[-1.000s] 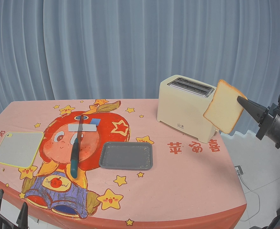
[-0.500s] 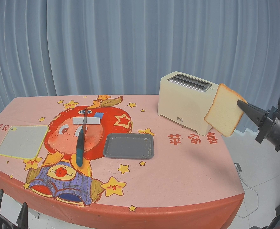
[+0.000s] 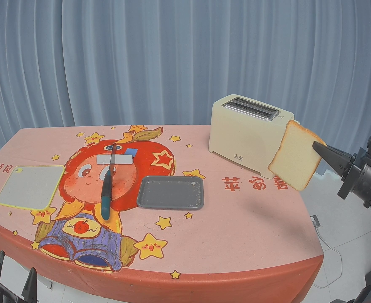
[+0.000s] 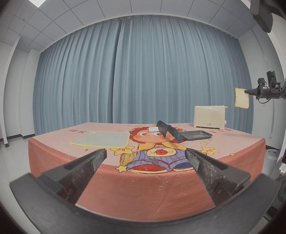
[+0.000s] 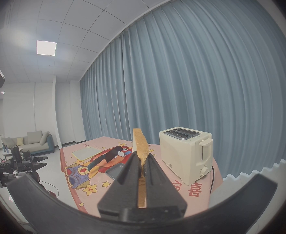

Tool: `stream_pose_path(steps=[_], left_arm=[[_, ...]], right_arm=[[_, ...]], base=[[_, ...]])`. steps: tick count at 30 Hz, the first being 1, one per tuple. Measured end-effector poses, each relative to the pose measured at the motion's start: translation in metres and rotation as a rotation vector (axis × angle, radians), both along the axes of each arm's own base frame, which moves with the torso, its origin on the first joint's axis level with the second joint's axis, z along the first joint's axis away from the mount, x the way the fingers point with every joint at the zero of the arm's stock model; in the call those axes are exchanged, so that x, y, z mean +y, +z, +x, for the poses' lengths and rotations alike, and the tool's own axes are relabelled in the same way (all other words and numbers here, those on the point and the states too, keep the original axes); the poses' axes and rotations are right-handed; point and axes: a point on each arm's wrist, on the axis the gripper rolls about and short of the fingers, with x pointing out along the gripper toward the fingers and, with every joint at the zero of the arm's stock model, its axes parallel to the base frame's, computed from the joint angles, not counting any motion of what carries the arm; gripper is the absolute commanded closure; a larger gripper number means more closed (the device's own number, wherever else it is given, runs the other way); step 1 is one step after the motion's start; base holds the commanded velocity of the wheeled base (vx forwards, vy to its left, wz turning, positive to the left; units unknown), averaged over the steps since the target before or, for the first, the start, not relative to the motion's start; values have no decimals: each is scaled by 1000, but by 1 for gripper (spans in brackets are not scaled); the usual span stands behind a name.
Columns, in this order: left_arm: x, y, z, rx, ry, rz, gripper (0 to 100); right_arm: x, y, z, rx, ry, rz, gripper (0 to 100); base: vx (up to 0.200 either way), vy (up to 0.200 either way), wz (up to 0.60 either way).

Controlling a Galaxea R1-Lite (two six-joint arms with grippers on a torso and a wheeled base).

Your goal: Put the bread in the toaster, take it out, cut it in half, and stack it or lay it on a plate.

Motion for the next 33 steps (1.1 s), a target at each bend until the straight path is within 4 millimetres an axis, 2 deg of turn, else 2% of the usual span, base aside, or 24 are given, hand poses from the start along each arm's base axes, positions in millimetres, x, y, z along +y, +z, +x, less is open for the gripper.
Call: stream_pose_path(steps=[3,12,24,33], left_arm=[[0,0,0,0,0,-3,0],[0,0,0,1,2,-2,0],[0,0,0,0,1,0,0],[0,0,0,0,0,0,0]], right_arm=[[0,0,-1,-3,1,-3,100],[0,0,-1,-11,3,-10,100],[-1,-1,-2,-7,3,-12,100],[0,-1,-2,-7,5,-12,100]], base=[[0,0,0],[-200,0,0],[0,0,0],[0,200,0]])
